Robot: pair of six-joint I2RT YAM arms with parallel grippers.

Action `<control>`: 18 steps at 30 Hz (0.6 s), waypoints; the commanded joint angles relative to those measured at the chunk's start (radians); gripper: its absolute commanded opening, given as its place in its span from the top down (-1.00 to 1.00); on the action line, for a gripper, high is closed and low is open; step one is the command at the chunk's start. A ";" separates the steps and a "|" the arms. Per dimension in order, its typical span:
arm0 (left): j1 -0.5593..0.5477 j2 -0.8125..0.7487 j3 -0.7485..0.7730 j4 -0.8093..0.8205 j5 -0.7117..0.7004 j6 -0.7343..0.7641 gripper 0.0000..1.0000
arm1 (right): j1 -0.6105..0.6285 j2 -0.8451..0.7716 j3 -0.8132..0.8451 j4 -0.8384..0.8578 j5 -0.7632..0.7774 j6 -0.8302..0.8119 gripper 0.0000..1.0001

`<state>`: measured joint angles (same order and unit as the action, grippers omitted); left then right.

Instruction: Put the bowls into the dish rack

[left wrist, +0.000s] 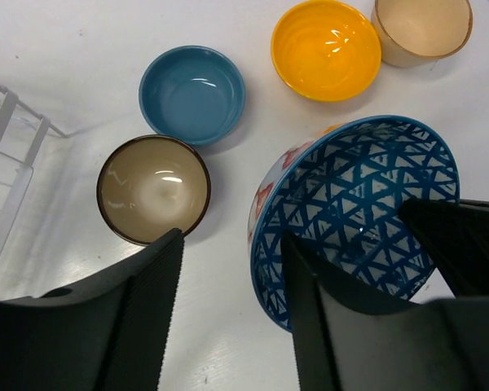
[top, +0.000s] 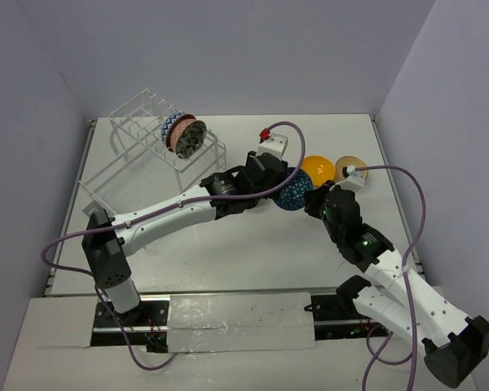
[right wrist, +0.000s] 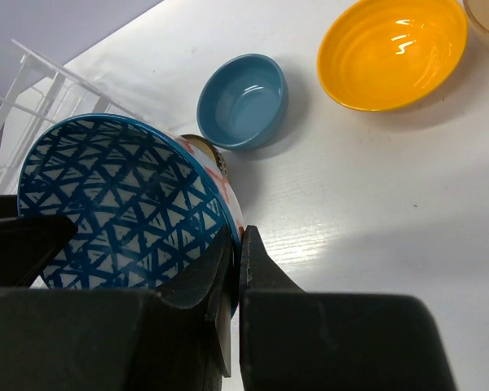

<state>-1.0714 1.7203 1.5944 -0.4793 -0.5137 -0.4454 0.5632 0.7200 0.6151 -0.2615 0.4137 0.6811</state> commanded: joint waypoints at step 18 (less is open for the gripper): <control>-0.002 0.090 0.174 -0.102 -0.012 0.054 0.39 | 0.009 -0.039 0.018 0.120 -0.019 -0.011 1.00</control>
<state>-1.0714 1.8050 1.7172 -0.5716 -0.5140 -0.4038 0.5632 0.7055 0.6151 -0.2398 0.3908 0.6666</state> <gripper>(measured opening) 0.329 0.046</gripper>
